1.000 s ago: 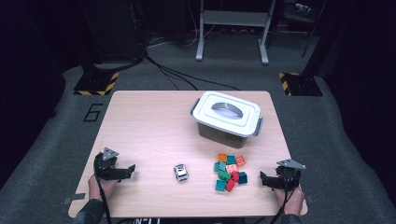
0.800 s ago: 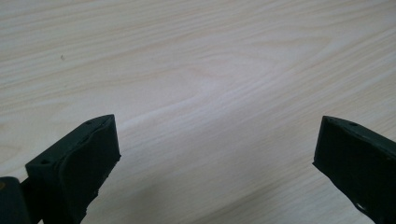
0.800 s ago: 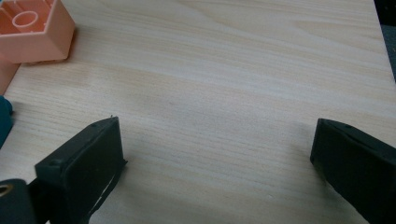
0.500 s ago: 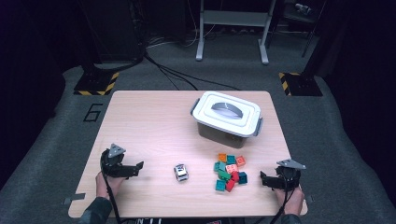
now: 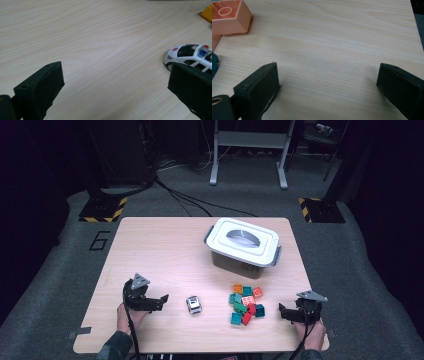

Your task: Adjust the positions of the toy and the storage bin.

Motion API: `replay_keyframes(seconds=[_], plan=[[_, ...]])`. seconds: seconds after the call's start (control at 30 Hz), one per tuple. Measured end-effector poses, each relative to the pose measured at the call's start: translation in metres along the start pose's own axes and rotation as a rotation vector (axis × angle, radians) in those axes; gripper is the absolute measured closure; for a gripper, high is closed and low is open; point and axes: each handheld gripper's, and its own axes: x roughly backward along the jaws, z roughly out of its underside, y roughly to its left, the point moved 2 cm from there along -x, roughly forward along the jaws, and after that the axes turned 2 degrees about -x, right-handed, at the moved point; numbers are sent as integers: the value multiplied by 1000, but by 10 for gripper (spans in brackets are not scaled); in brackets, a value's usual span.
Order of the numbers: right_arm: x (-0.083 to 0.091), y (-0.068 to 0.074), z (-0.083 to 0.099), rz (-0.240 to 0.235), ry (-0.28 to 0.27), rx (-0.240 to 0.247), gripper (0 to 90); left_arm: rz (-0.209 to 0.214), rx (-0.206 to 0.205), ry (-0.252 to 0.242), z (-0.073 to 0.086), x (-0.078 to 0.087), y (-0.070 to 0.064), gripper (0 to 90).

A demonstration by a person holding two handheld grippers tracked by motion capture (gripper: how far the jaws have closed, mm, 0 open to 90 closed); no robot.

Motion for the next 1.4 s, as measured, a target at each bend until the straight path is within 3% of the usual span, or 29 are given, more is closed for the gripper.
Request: replay_keyframes(seconds=[0.27,0.63,0.67,0.7,0.77,0.83,1.03,1.2,1.33,1.37,1.4], plan=[[0,0,0,1,-1,0,41,18,-3,-1,-12,-8,-24,0],[0,0,0,8,-5,-3,51,44,-30,20,-30,-37,-78,0],[0,0,0,8,-5,-3,51,44,-30,20,-30,-37,-78,0],[1,0,0,8,-5,-3,51,50,-44,38,-32,-42,-87,0],[1,0,0,8,-5,-3,52,39,-54,40,-32,-45,-91,1],[1,0,0,8,-6,-2,55,23,-82,82,-29,-53,-98,18],[1,0,0,7,-8,-3,60,15,-95,124,-20,-61,-100,77],[1,0,0,8,-10,-3,67,14,-90,116,-15,-60,-96,173],[1,0,0,7,-12,-2,74,40,-85,123,-12,-58,-92,241],[1,1,0,6,-12,-4,82,33,-90,129,-9,-58,-89,308],[1,1,0,5,-12,-4,84,38,-75,128,-8,-58,-87,317]])
